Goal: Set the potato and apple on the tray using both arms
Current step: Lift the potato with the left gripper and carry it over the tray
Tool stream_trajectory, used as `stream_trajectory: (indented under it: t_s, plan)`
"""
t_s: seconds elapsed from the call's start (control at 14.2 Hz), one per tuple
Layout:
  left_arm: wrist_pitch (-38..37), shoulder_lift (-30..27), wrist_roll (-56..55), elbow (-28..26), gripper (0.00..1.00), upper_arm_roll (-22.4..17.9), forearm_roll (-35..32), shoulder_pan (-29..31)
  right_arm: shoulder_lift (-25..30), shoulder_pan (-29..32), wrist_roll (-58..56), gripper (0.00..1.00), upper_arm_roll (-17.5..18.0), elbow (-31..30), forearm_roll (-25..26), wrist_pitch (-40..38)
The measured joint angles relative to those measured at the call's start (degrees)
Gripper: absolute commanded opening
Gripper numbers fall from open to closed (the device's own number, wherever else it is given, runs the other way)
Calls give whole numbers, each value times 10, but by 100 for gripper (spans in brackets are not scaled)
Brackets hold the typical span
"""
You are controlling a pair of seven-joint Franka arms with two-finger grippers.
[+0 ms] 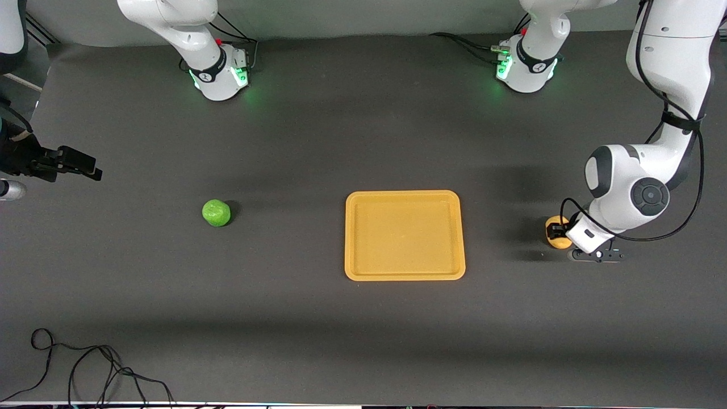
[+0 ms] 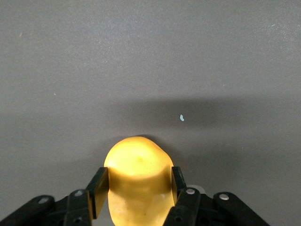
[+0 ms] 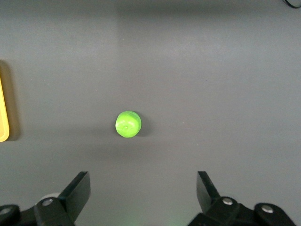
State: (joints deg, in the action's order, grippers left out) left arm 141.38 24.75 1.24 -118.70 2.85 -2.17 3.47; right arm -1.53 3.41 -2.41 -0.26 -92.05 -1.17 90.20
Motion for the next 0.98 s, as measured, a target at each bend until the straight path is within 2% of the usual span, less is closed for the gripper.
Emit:
stream_trajectory:
  t_s: [0.07, 0.21, 0.42, 0.7, 0.98]
  plan:
    - [0, -1, 0, 1, 35, 0, 0, 0, 0, 0, 0, 100, 0, 0, 0, 0]
    - [0, -1, 0, 1, 0, 0, 0, 0, 1, -1, 0, 100, 1, 0, 2, 0]
    - [-5, -5, -1, 2, 0, 0, -1, 0, 2, -1, 0, 100, 0, 1, 4, 0]
    - [-95, -48, -10, 26, 0, 9, -1, -9, 2, -1, 0, 100, 1, 1, 4, 0]
    - [-172, -108, -25, 60, 0, 12, -1, -52, 5, -5, 0, 100, 4, 1, 8, 0]
